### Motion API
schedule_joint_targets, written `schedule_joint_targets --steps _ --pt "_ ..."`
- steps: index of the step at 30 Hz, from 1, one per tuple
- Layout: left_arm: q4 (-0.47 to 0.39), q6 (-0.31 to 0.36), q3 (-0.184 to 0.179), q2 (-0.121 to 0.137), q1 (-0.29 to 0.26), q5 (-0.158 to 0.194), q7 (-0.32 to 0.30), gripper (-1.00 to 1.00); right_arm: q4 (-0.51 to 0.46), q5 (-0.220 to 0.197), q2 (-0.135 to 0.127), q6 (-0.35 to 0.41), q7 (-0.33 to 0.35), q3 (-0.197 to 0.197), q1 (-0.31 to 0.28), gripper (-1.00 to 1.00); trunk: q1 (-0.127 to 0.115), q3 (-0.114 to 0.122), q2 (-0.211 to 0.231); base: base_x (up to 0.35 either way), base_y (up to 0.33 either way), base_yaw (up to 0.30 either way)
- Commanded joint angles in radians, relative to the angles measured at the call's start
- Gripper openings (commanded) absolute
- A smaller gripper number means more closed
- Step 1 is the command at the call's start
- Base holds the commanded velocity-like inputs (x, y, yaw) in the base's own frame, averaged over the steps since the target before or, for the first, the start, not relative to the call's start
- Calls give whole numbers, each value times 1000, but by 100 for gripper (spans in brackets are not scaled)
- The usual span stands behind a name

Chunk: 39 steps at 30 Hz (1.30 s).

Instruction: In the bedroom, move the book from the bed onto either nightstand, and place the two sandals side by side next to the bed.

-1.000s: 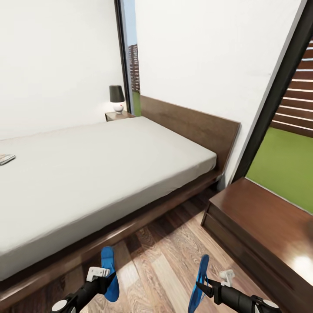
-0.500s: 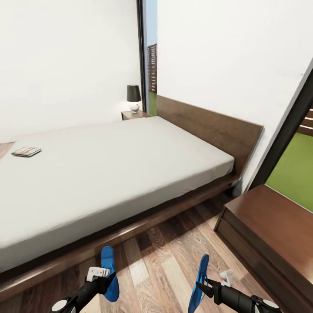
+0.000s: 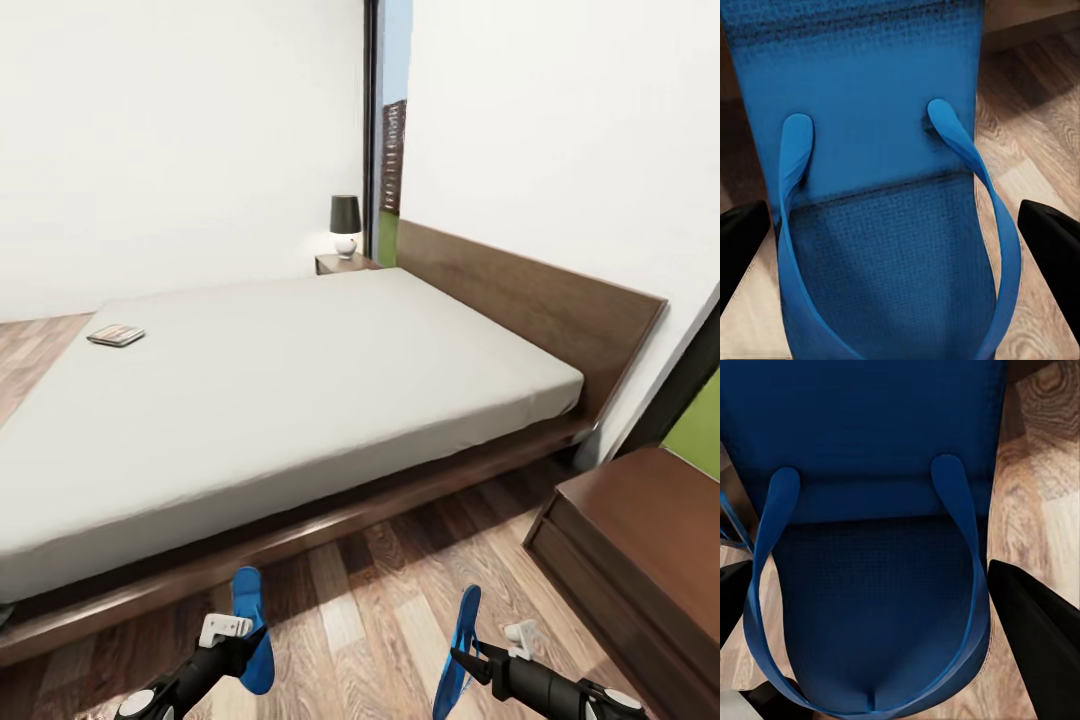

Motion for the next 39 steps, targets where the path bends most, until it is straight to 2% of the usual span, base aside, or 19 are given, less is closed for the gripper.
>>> schedule_joint_targets --steps 1,9,28,39 --pt "1 -5 8 -1 -1 -10 -5 -100 -1 9 1 2 7 -8 -1 -100 0 -1 0 0 0 231" --pt "1 -5 8 -1 -1 -10 -5 -100 -1 9 1 3 7 -8 -1 -100 0 -1 0 -85 0 202" --pt "1 -5 8 -1 -1 -9 -5 -100 -1 9 1 3 7 -8 -1 -100 0 -1 0 -65 0 7" --pt "1 -5 8 -1 -1 -10 -5 -100 -1 9 1 3 7 -8 -1 -100 0 -1 0 -1 0 207"
